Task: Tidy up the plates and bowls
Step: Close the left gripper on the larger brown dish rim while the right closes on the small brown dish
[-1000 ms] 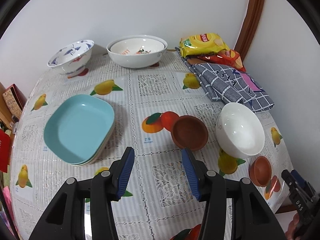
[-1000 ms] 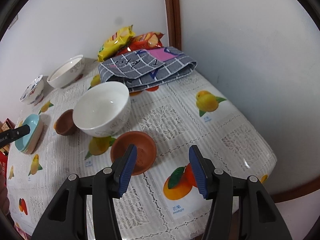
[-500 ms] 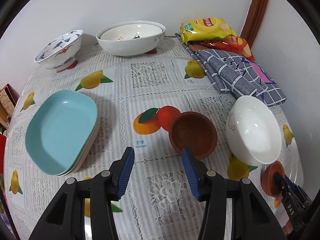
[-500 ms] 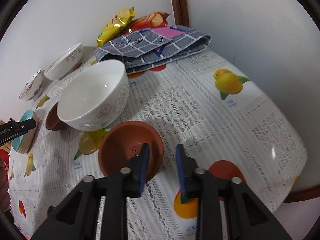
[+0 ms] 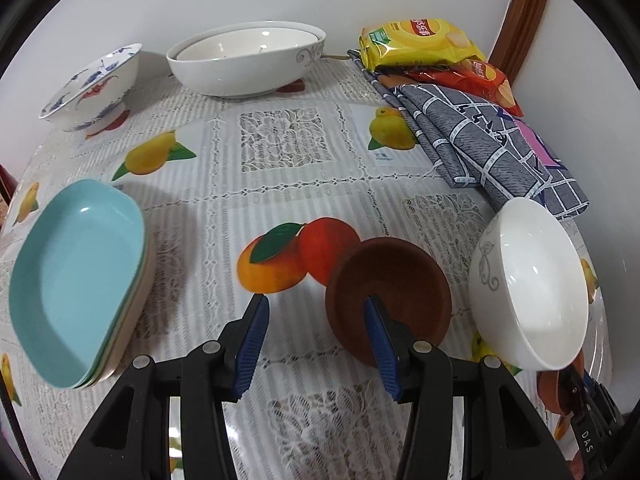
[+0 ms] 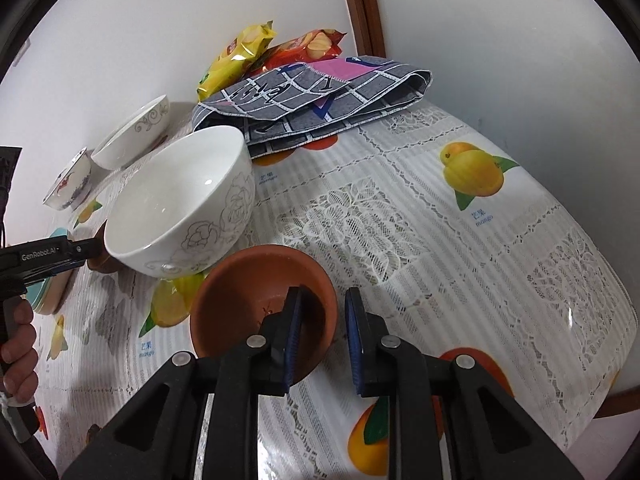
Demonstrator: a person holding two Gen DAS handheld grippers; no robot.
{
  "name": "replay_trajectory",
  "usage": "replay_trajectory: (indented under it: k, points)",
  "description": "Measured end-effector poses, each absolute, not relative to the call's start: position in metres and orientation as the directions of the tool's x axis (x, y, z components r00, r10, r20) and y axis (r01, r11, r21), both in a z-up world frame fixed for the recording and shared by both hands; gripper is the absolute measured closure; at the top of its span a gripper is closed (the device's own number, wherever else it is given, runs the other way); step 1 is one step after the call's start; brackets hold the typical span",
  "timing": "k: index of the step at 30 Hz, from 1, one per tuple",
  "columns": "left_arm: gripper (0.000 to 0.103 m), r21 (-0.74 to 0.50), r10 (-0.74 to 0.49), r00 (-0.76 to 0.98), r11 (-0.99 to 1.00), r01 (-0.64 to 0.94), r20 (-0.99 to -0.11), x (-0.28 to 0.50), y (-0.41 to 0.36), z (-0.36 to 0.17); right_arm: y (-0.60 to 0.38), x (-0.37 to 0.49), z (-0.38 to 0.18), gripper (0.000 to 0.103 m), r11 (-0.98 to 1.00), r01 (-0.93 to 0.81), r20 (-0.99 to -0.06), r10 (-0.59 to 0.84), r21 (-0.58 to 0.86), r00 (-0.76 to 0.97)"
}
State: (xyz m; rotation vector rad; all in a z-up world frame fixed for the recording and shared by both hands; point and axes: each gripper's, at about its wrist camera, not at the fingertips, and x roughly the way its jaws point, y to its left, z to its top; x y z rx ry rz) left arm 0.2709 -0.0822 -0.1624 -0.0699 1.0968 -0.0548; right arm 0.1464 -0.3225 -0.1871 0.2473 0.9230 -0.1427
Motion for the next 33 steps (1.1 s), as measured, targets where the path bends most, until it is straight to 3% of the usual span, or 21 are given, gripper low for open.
replay_trajectory:
  k: [15,21,26,28,33]
  points:
    - [0.083,-0.112,-0.128,0.45,0.992,0.062,-0.884,0.279,-0.091,-0.175,-0.323,0.156,-0.189,0.084,0.962,0.24,-0.795,-0.045,0.127,0.604]
    - [0.084,-0.132,-0.145,0.448,0.989,0.061,-0.882,0.278,-0.09,-0.176,-0.321,0.156,-0.189,0.083,0.962,0.248,-0.798,-0.059,0.115,0.6]
    - [0.081,-0.135,-0.147,0.453,0.989,0.059,-0.879,0.276,-0.089,-0.177,-0.321,0.156,-0.189,0.073,0.964,0.251,-0.797,-0.088,0.082,0.597]
    - [0.081,-0.136,-0.146,0.458,0.989,0.054,-0.877,0.275,-0.089,-0.177,-0.321,0.155,-0.19,0.061,0.965,0.258,-0.793,-0.117,0.052,0.599]
    - [0.081,-0.125,-0.137,0.47,0.99,0.058,-0.872,0.273,-0.091,-0.177,-0.326,0.153,-0.19,0.06,0.963,0.26,-0.79,-0.102,0.075,0.605]
